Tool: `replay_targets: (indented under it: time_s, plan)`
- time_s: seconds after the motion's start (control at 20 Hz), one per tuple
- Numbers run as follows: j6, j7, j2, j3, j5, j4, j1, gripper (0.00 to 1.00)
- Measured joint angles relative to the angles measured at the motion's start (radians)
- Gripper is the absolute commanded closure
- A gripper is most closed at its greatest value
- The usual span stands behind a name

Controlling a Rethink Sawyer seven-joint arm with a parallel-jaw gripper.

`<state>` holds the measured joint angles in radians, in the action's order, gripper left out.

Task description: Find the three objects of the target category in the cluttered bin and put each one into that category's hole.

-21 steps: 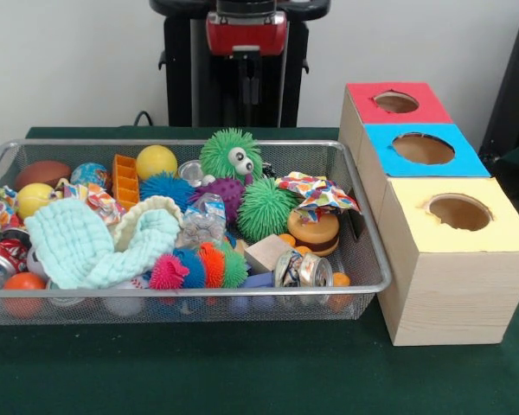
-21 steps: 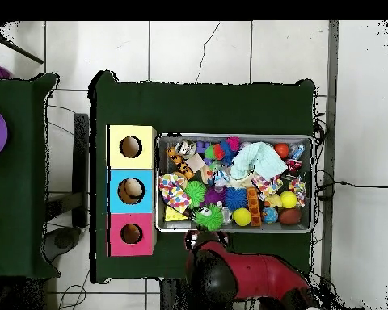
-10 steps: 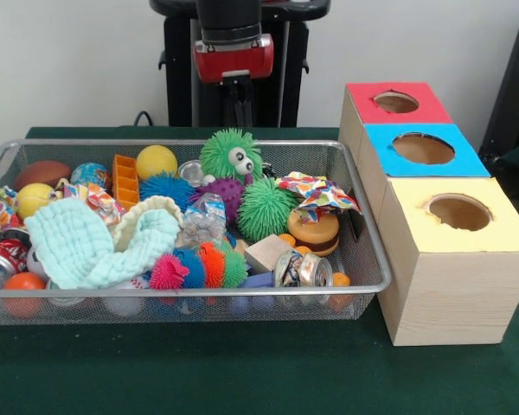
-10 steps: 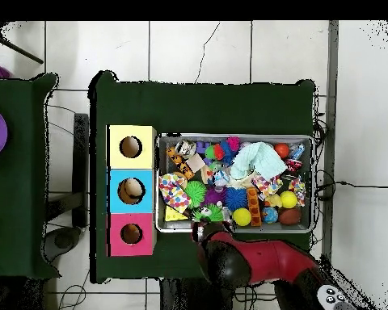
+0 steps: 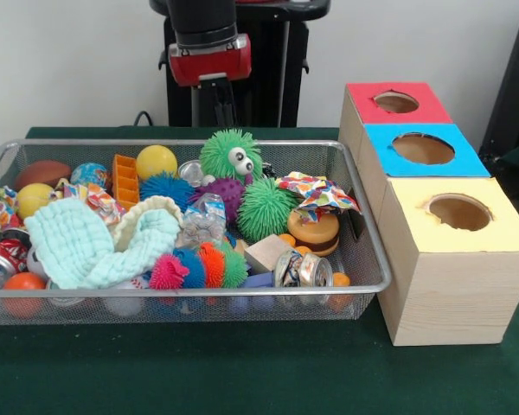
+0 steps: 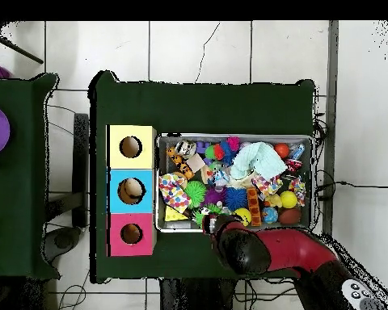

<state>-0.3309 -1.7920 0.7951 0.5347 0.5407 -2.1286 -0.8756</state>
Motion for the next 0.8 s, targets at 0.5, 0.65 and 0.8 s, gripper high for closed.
replay_targets:
  time_s: [0.5,0.65,0.8]
  plan:
    - [-0.259,0.000,0.037,0.114,-0.013,0.099,0.014,1.00]
    - [-0.281,0.000,0.036,0.137,-0.013,0.124,0.017,1.00]
    - [-0.293,0.000,0.020,0.171,-0.013,0.178,0.016,1.00]
